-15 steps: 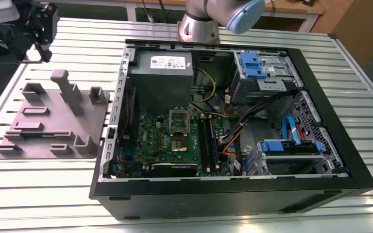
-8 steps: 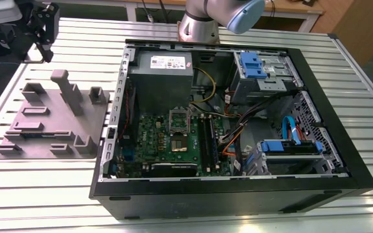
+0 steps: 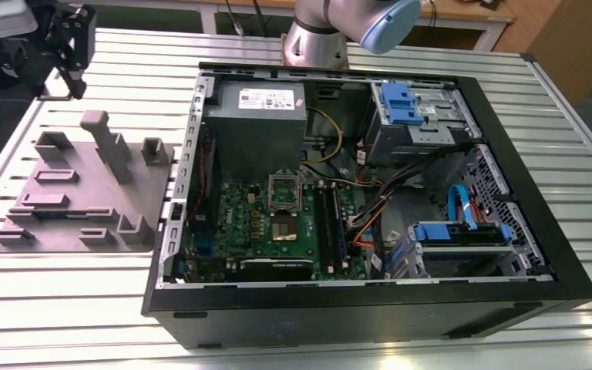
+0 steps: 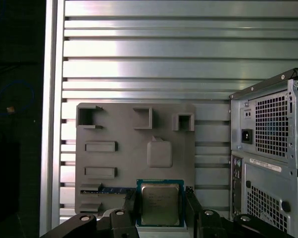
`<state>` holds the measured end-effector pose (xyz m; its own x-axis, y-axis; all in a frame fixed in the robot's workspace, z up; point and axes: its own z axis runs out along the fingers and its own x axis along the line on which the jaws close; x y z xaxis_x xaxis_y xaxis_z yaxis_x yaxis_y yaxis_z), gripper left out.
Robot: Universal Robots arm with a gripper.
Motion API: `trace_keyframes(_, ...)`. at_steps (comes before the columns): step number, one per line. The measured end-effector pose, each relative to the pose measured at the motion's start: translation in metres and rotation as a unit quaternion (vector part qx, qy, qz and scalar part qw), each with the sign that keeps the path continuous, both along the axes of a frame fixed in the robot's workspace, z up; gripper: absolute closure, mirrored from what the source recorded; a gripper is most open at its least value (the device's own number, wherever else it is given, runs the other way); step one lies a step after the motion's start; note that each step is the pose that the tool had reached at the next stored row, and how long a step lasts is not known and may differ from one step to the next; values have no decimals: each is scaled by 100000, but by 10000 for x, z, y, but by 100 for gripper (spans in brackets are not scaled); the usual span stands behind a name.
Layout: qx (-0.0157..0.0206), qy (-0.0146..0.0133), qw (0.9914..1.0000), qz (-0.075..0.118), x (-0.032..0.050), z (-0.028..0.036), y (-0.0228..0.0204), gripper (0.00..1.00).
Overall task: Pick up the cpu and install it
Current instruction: 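Pick up the cpu and move it towards the insertion slot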
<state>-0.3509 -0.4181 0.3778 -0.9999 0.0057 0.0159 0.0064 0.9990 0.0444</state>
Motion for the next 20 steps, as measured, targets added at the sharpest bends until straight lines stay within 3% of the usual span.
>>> trace_keyframes(20,-1,-2,100000,3,69,0,0,53)
